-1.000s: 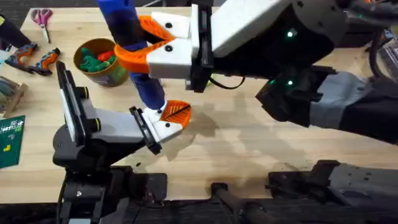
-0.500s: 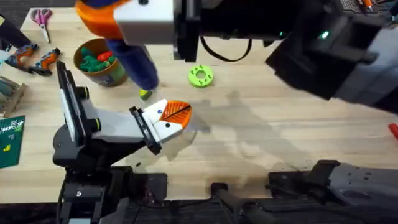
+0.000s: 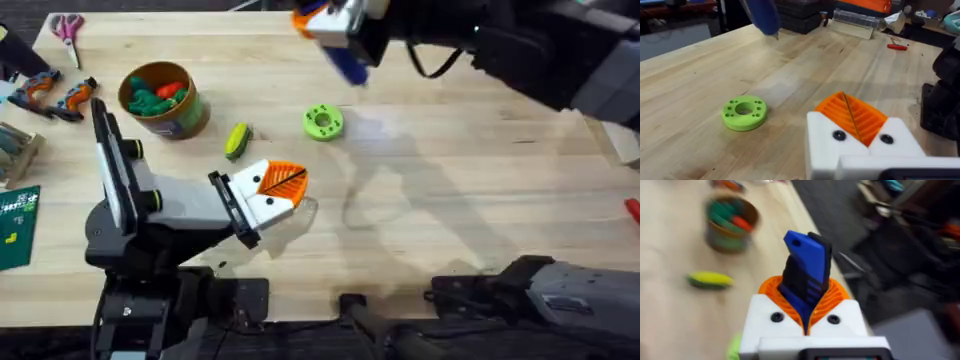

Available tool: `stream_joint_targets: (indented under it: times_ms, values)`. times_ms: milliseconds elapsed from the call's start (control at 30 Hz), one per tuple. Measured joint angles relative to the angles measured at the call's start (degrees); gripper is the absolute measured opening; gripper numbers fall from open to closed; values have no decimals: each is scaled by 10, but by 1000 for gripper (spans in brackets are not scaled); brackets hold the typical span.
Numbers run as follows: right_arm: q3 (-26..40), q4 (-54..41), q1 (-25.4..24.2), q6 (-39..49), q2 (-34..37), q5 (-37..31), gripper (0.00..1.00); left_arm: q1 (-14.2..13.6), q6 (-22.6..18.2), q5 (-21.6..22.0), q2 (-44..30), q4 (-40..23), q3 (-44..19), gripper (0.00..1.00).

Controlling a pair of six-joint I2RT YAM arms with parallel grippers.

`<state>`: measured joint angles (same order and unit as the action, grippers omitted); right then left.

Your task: Pick up the gripper from the table and insert it into the empty holder that is missing its gripper. Then pick up a screw, insert it into the mounting hole, and use the screwdriver to tighten it. Finally, clean up the table by picking up the vegetable and placing it into the bucket.

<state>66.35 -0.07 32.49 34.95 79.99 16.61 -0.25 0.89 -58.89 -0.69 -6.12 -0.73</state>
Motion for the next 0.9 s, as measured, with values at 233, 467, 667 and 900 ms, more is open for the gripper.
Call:
stream_joint_targets:
  times_ms: [233,467,667,900]
  values:
    - [3,-8,-60,204,52,-58,26,0,0,0,0,0,0,10]
    - [3,-12,-126,385,146,-74,26,0,0,0,0,0,0,10]
    - [3,-8,-179,435,210,-78,26,0,0,0,0,0,0,10]
    - [3,6,-215,450,268,-80,26,0,0,0,0,0,0,10]
